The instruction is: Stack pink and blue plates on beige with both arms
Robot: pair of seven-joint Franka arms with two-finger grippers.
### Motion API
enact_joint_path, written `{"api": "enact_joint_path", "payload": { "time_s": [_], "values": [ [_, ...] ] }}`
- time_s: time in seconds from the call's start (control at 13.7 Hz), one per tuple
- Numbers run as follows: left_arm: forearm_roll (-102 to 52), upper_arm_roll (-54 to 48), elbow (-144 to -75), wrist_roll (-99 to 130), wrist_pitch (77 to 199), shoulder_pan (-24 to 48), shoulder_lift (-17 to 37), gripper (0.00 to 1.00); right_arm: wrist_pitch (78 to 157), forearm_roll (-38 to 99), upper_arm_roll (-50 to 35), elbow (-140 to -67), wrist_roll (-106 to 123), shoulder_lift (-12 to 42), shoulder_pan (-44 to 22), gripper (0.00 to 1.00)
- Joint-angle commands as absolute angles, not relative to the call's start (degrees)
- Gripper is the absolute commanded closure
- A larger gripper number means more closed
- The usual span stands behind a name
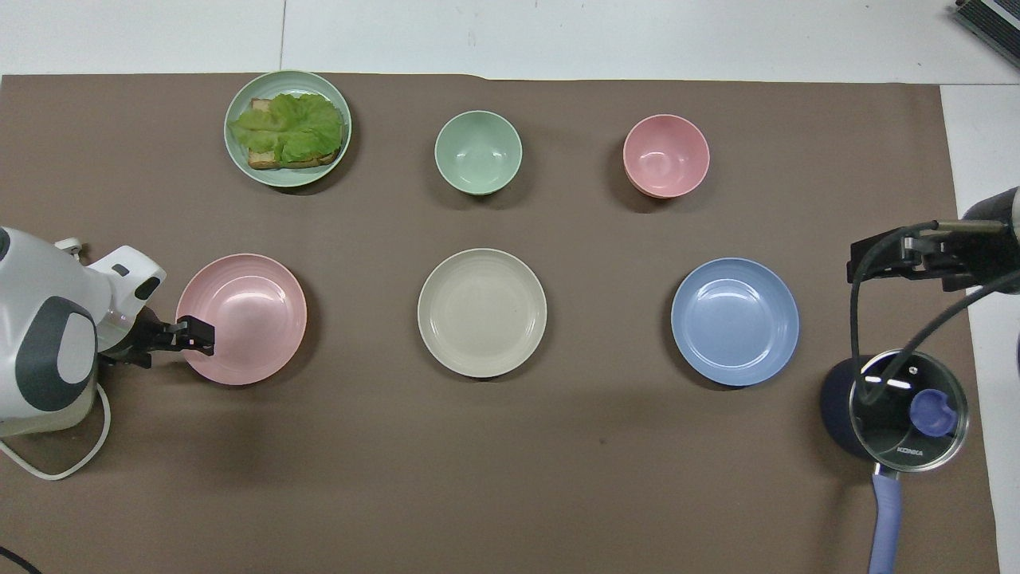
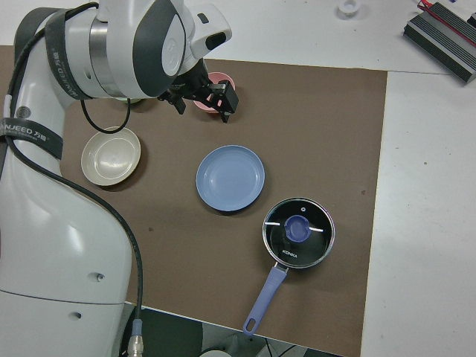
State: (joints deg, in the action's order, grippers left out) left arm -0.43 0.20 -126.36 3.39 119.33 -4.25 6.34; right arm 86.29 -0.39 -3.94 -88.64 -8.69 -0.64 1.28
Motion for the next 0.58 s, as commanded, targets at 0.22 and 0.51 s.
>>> {"api": "enact_joint_path", "payload": {
  "time_s": [0.22,0.51],
  "values": [
    [0.3,-0.2,-128.8,4.4,120.2,-4.9,4.1,0.86,87.8,-0.7,-4.1,-90.9,-8.2,-2.3,2.1,0.0],
    [-0.3,-0.2,-128.2,4.4,120.1,-4.8,4.4,1.0,87.8,-0.8,-4.1,-90.9,-8.2,-2.3,2.1,0.0]
  ]
}}
